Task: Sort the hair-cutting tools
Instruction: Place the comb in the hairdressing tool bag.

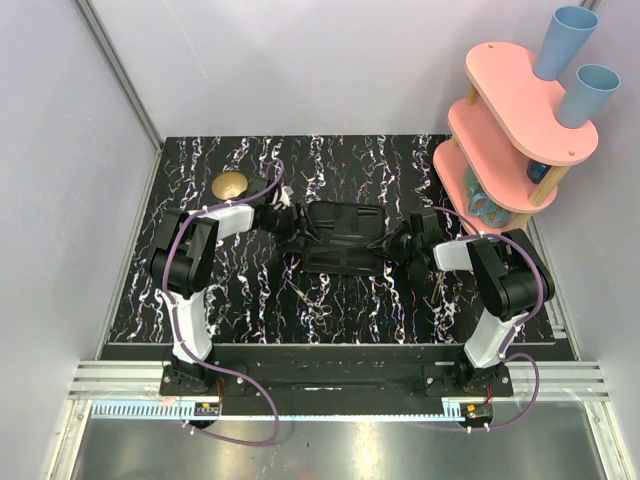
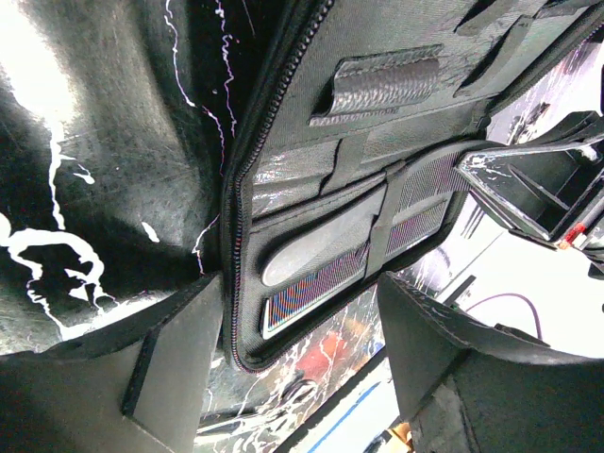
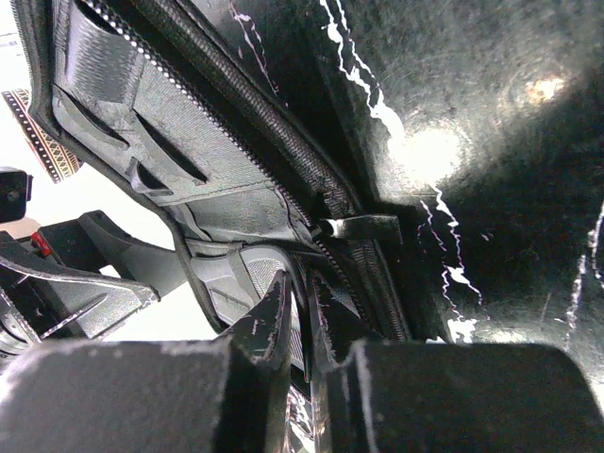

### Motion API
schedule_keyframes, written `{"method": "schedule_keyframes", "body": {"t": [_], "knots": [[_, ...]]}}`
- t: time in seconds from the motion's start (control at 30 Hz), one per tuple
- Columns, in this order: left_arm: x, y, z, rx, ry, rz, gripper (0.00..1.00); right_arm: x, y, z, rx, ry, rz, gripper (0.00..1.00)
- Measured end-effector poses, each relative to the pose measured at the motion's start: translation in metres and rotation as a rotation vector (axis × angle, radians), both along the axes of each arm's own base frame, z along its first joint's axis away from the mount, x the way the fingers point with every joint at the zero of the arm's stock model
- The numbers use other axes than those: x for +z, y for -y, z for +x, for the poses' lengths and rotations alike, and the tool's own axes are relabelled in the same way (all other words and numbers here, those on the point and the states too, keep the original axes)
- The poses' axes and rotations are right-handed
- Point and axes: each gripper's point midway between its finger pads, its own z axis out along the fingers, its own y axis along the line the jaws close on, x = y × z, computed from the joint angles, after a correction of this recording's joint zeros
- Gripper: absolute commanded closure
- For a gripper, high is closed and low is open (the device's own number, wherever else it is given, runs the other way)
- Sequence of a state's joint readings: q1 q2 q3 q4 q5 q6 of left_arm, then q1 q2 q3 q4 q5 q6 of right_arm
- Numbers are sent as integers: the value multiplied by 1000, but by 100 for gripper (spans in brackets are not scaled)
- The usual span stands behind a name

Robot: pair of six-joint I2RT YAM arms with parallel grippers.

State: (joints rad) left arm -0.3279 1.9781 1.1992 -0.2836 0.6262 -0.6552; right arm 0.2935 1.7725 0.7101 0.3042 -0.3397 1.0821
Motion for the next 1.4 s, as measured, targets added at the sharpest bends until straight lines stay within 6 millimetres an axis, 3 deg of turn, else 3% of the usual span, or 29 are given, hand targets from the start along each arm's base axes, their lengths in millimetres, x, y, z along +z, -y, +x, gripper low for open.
{"method": "schedule_keyframes", "body": {"t": [0.13, 0.23, 0.27, 0.4, 0.5, 0.7, 1.13, 1.3, 1.4], "knots": [[0, 0, 0, 0, -1, -3, 29, 0, -4, 1, 5, 1, 2, 85], [0, 0, 0, 0, -1, -3, 29, 1, -5, 1, 2, -2, -1, 59], [0, 0, 0, 1, -1, -3, 29, 3, -6, 2, 1, 0, 1, 46], [0, 2, 2, -2, 5, -18, 29, 14, -10, 6, -7, 41, -14, 29], [1, 7, 4, -10, 13, -42, 29, 20, -7, 6, -14, 53, -31, 24], [2, 18, 3, -33, 32, -63, 29, 23, 3, -2, -5, 29, -90, 23], [2, 24, 2, -43, 36, -71, 30, 26, 43, -50, 95, -76, -320, 28], [1, 23, 2, -41, 36, -68, 30, 39, 63, -58, 70, -60, -407, 46], [1, 23, 2, -39, 38, -63, 30, 40, 68, -57, 70, -60, -438, 52]]}}
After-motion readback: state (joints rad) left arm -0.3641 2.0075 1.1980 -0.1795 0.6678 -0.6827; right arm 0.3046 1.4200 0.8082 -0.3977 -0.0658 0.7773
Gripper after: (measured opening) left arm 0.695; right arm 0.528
